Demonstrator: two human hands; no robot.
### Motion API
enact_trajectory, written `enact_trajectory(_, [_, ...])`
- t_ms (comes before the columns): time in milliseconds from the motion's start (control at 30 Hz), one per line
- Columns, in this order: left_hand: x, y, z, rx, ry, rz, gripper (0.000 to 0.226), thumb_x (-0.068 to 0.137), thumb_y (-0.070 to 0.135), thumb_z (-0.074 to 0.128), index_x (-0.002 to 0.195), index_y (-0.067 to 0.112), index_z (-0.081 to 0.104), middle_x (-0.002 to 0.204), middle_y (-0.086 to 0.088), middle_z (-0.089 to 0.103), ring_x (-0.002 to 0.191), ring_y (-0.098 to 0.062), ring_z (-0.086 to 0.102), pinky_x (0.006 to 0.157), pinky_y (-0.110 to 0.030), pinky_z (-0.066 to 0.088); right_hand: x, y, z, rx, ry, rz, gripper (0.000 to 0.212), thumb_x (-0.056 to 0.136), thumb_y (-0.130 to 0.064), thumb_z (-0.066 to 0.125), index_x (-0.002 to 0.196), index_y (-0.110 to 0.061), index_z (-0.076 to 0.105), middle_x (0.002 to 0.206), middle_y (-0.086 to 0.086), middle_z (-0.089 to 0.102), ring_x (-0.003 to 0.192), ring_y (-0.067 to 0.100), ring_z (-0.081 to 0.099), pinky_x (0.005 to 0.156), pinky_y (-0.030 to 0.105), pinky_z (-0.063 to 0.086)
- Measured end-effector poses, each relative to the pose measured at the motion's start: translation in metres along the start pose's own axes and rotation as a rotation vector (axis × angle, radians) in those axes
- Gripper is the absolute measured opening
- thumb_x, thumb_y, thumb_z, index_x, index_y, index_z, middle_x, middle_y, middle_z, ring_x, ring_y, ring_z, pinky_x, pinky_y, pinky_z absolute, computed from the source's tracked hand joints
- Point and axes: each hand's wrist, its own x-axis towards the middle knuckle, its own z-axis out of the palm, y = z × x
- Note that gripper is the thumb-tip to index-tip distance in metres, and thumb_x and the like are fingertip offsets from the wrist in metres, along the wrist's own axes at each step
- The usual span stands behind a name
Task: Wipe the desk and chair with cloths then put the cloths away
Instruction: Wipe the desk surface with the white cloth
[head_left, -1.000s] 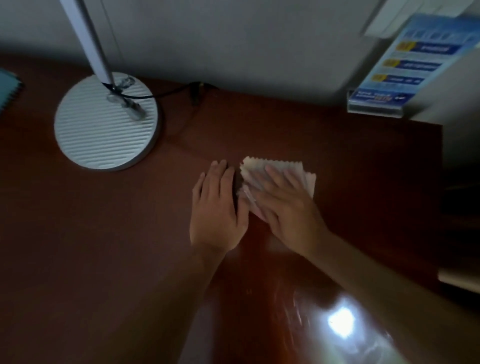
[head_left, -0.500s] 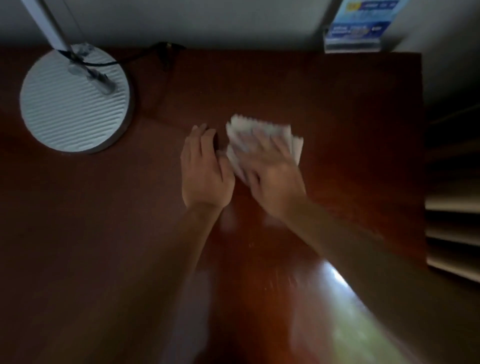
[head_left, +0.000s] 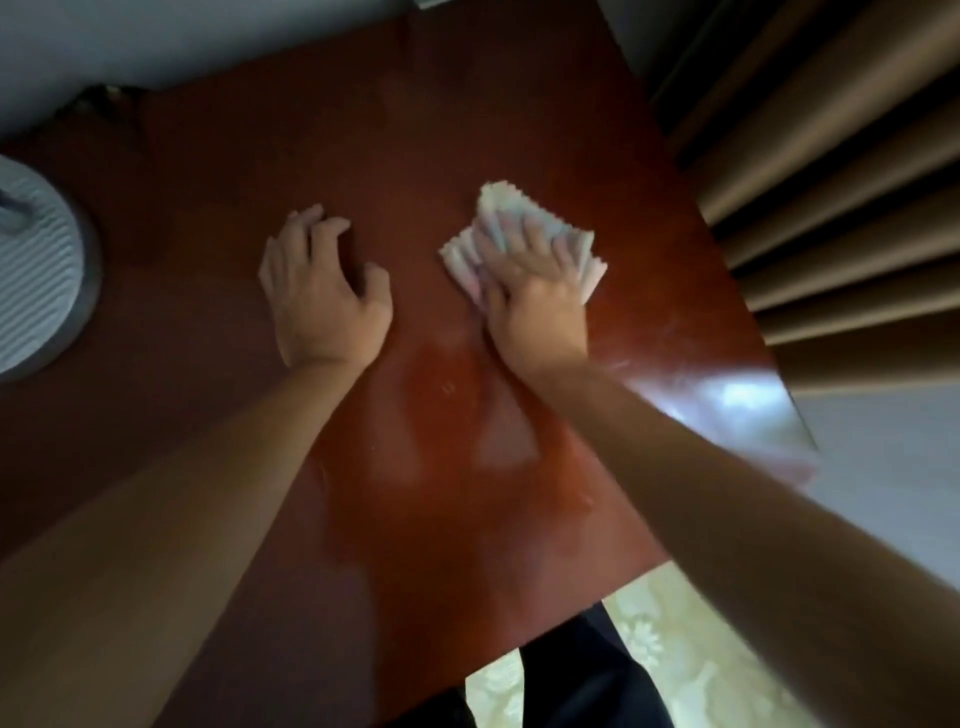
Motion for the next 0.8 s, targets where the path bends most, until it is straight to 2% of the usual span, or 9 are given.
enact_trajectory(100, [-0.008, 0.005, 0.002, 0.027, -0.078, 0.198, 0.042, 0.083, 0.027, 0.051, 0.122, 0.012, 0.059, 0.141, -0.008, 0.051, 0.137, -0.026, 0.041, 0.118, -0.046, 0.020, -0.102, -0.029, 0.000, 0.022, -0.072, -0.091, 0.047, 0.098, -0.027, 0.039, 0.142, -0.019, 0.052, 0.149, 0.005, 0.048, 0.144, 0.031, 0.033, 0.118, 0.051, 0.020])
enact_trajectory(167, [-0.017, 0.015, 0.005, 0.013, -0.138, 0.340, 0.039, 0.085, 0.026, 0.051, 0.119, 0.012, 0.060, 0.139, -0.008, 0.054, 0.136, -0.026, 0.043, 0.115, -0.047, 0.024, -0.154, -0.031, -0.007, 0.060, -0.131, -0.163, 0.041, 0.100, -0.029, 0.045, 0.139, -0.022, 0.056, 0.149, 0.003, 0.048, 0.144, 0.028, 0.034, 0.117, 0.052, 0.024])
enact_trajectory(267, [-0.038, 0.045, 0.014, -0.031, -0.217, 0.519, 0.037, 0.086, 0.023, 0.050, 0.118, 0.010, 0.062, 0.138, -0.009, 0.056, 0.134, -0.027, 0.046, 0.110, -0.045, 0.032, -0.119, 0.019, -0.021, 0.032, -0.133, -0.226, 0.042, 0.097, -0.025, 0.046, 0.137, -0.020, 0.058, 0.144, 0.006, 0.053, 0.139, 0.031, 0.041, 0.117, 0.051, 0.022])
enact_trajectory(367, [-0.058, 0.074, 0.025, -0.051, -0.242, 0.489, 0.039, 0.089, 0.022, 0.050, 0.125, 0.011, 0.061, 0.142, -0.008, 0.054, 0.137, -0.025, 0.044, 0.109, -0.040, 0.032, -0.034, 0.082, -0.046, -0.037, 0.016, 0.050, 0.043, 0.096, -0.021, 0.045, 0.138, -0.021, 0.057, 0.144, 0.006, 0.054, 0.140, 0.032, 0.039, 0.117, 0.050, 0.020])
enact_trajectory(433, [-0.067, 0.089, 0.032, -0.078, -0.242, 0.443, 0.040, 0.090, 0.021, 0.050, 0.127, 0.011, 0.060, 0.142, -0.007, 0.053, 0.137, -0.024, 0.044, 0.110, -0.038, 0.031, -0.026, 0.093, -0.047, -0.056, 0.058, 0.139, 0.041, 0.100, -0.027, 0.040, 0.137, -0.023, 0.058, 0.142, 0.002, 0.055, 0.137, 0.031, 0.042, 0.114, 0.051, 0.025])
enact_trajectory(567, [-0.080, 0.108, 0.041, -0.156, -0.221, 0.422, 0.038, 0.087, 0.018, 0.051, 0.123, 0.010, 0.062, 0.137, -0.007, 0.058, 0.132, -0.025, 0.049, 0.108, -0.039, 0.035, -0.164, 0.026, -0.031, 0.045, -0.010, 0.044, 0.040, 0.103, -0.033, 0.041, 0.137, -0.020, 0.058, 0.145, 0.003, 0.052, 0.141, 0.029, 0.039, 0.116, 0.050, 0.026])
enact_trajectory(633, [-0.088, 0.114, 0.047, -0.147, -0.273, 0.488, 0.037, 0.089, 0.018, 0.051, 0.123, 0.010, 0.062, 0.137, -0.008, 0.057, 0.134, -0.025, 0.047, 0.111, -0.043, 0.034, -0.204, 0.024, -0.040, 0.091, -0.063, -0.060, 0.039, 0.105, -0.037, 0.039, 0.133, -0.023, 0.062, 0.144, 0.001, 0.053, 0.140, 0.026, 0.041, 0.117, 0.048, 0.028])
enact_trajectory(700, [-0.100, 0.122, 0.053, -0.124, -0.330, 0.564, 0.036, 0.091, 0.020, 0.049, 0.124, 0.011, 0.061, 0.139, -0.007, 0.056, 0.136, -0.025, 0.045, 0.114, -0.044, 0.032, -0.181, 0.063, -0.049, 0.064, -0.041, -0.129, 0.039, 0.105, -0.038, 0.039, 0.128, -0.022, 0.065, 0.140, 0.004, 0.057, 0.137, 0.028, 0.046, 0.117, 0.047, 0.025])
enact_trajectory(800, [-0.106, 0.133, 0.057, -0.101, -0.349, 0.525, 0.038, 0.093, 0.023, 0.045, 0.126, 0.012, 0.060, 0.141, -0.007, 0.055, 0.138, -0.024, 0.042, 0.115, -0.044, 0.029, -0.116, 0.127, -0.066, -0.049, 0.124, 0.098, 0.033, 0.098, -0.025, 0.055, 0.129, -0.019, 0.065, 0.138, 0.006, 0.059, 0.135, 0.033, 0.047, 0.114, 0.039, 0.018])
